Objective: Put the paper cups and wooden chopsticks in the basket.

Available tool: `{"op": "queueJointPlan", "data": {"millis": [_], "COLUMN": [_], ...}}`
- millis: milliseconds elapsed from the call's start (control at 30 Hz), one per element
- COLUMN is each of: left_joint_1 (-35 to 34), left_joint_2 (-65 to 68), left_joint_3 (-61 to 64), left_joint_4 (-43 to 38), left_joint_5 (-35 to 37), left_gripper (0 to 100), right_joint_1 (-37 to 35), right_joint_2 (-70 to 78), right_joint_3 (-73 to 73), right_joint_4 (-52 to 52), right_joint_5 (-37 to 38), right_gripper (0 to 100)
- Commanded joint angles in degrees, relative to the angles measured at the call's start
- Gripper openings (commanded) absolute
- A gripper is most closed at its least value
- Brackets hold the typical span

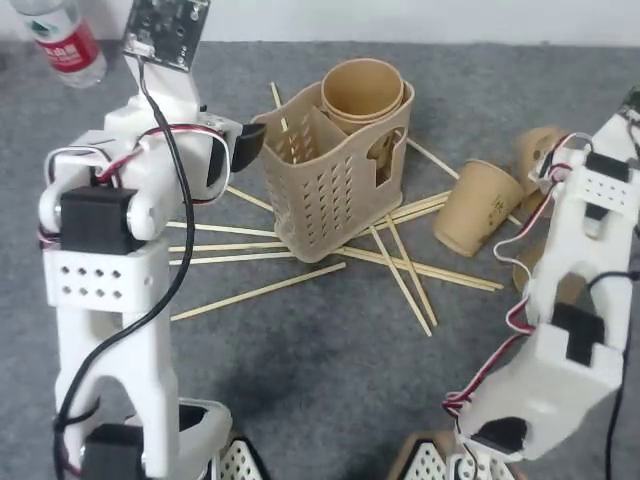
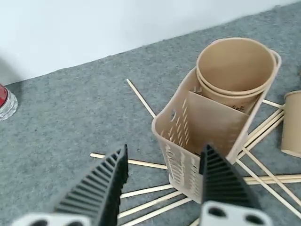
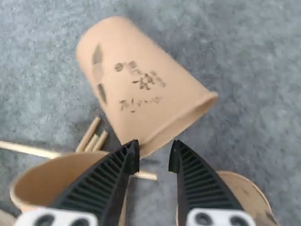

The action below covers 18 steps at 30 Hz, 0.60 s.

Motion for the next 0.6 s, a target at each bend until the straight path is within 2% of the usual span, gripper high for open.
{"op": "queueJointPlan", "data": {"millis": [0,400,567], "left_joint_1": [0.18,2.99,4.75], "left_joint_2": [-1.23,-1.49,-1.49], "left_joint_3": [-0.13,8.13,8.57], "left_joint_4": [-1.05,-5.89,-6.24], "left_joint_5": [0.88,0.97,0.97], "left_gripper": [24,24,24], "right_joint_1": [0.84,0.92,1.98], "right_joint_2": [2.42,0.92,2.15], "right_joint_3": [-5.27,-6.15,-5.89], "right_joint_4": [-0.75,-1.36,-5.32], "right_joint_5": [-0.62,-0.62,-0.62], "right_gripper": [12.6,12.8,22.0]}}
